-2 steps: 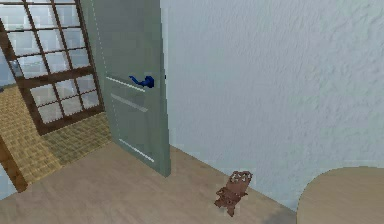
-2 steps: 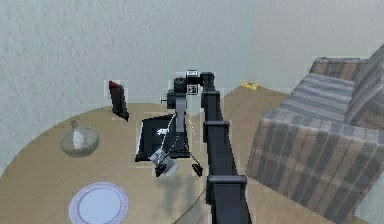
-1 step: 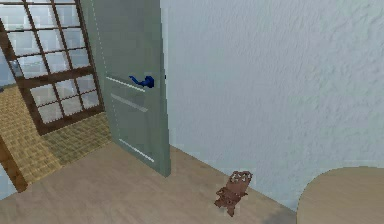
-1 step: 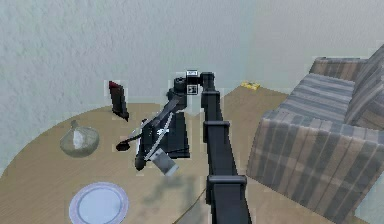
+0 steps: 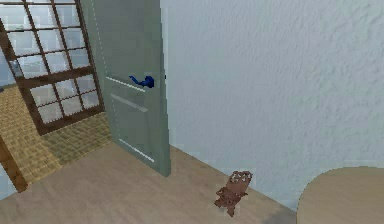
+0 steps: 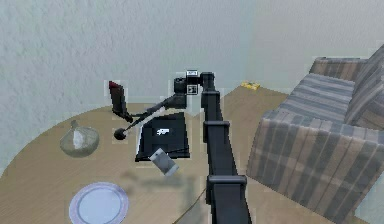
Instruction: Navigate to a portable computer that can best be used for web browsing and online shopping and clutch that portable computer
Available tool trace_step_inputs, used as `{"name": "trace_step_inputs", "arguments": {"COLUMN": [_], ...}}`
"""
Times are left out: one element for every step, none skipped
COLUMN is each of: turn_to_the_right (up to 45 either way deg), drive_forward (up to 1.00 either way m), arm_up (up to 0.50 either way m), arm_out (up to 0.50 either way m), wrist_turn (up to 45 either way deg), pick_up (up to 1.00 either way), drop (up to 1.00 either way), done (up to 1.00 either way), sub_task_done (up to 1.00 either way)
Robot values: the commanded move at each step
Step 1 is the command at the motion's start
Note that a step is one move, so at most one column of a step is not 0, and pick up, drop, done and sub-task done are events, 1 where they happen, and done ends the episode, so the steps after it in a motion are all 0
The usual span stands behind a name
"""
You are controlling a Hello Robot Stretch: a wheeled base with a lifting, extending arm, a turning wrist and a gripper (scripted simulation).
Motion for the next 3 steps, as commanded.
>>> {"name": "trace_step_inputs", "arguments": {"turn_to_the_right": [0.0,0.0,0.0], "drive_forward": [0.00,0.00,0.00], "arm_up": [0.00,0.00,-0.30], "arm_out": [0.00,0.00,0.00], "wrist_turn": [45.0,9.0,0.0], "pick_up": [0.00,0.00,0.00], "drop": [0.00,0.00,0.00], "done": [0.00,0.00,0.00], "sub_task_done": [0.00,0.00,0.00]}}
